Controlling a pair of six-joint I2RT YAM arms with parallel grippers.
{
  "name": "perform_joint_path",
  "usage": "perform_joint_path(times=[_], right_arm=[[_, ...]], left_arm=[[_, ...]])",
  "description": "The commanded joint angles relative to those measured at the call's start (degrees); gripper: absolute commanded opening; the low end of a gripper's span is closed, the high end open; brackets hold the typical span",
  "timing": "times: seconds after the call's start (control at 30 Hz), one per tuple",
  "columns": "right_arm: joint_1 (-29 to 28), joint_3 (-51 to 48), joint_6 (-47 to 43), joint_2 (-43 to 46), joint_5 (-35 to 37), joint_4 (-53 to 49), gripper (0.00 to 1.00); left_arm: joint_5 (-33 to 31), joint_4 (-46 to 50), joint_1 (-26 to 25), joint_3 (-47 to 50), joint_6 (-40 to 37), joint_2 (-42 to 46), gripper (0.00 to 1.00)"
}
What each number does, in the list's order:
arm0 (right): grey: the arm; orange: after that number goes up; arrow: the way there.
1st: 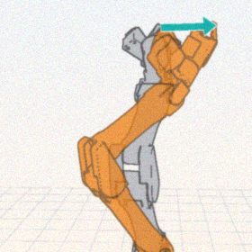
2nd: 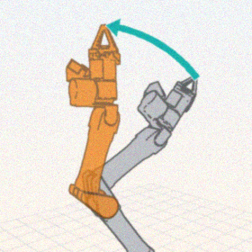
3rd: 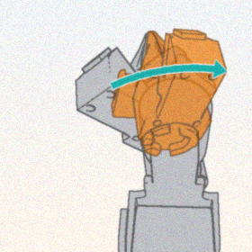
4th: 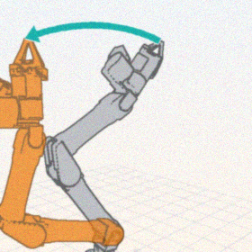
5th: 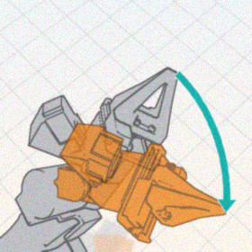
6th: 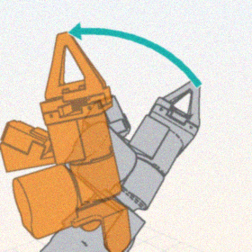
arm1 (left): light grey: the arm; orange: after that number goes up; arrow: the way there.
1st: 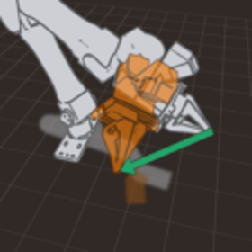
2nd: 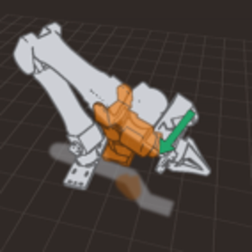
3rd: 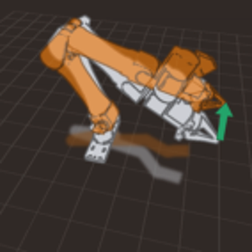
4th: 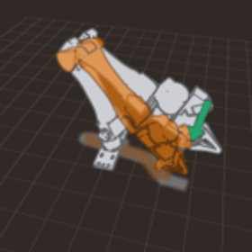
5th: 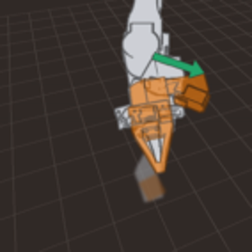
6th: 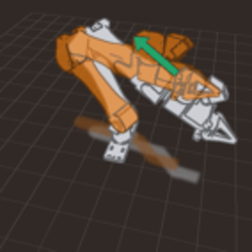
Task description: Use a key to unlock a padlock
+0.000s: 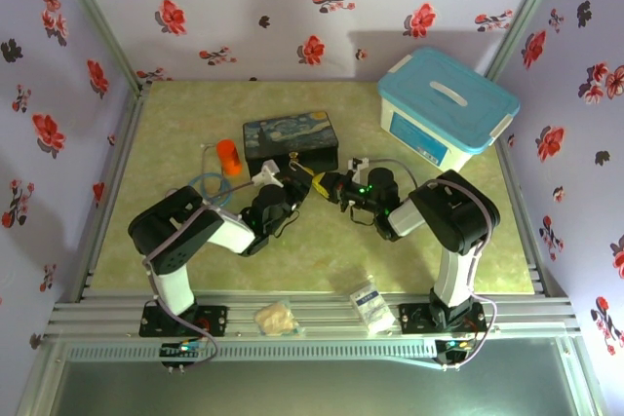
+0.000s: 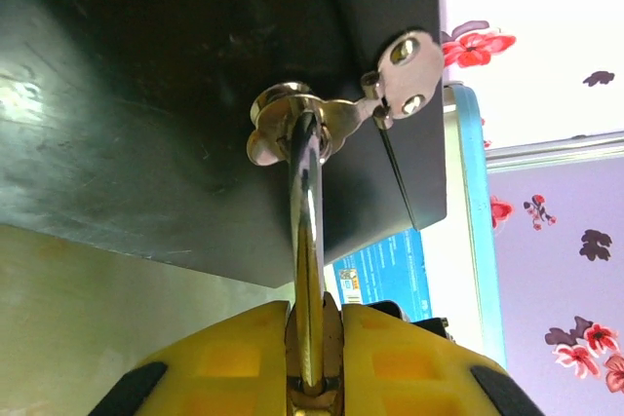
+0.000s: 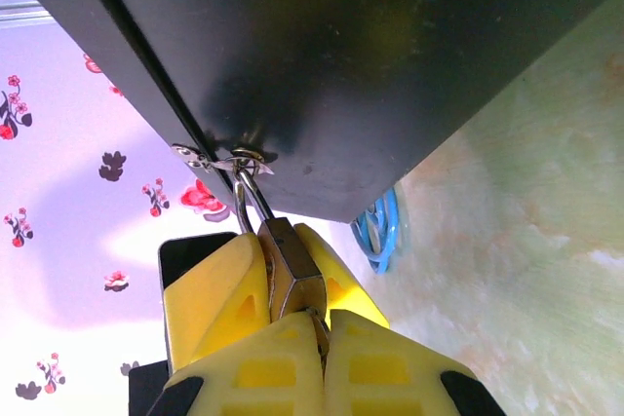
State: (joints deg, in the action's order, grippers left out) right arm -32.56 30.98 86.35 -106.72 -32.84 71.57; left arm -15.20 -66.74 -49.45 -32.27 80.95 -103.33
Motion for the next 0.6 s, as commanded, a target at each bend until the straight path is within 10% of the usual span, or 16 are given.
perform_joint_path(times=[0.0, 0.4, 0.57], right_arm=[[-2.07, 2.57, -3.63, 3.38, -0.06, -2.94, 0.0], [-0.81, 0.35, -13.28, 12.17, 5.41, -13.23, 0.07], [-0.03, 0.82, 4.01, 5.59, 2.88, 7.87, 0.02]], left_arm=[[13.27, -5.18, -3.99, -2.01, 0.09, -0.74, 0.0], [12.7, -5.12, -4.09, -1.51, -0.07, -1.76, 0.0], [12.91, -7.29, -4.25, -1.97, 0.95, -3.48, 0.0]])
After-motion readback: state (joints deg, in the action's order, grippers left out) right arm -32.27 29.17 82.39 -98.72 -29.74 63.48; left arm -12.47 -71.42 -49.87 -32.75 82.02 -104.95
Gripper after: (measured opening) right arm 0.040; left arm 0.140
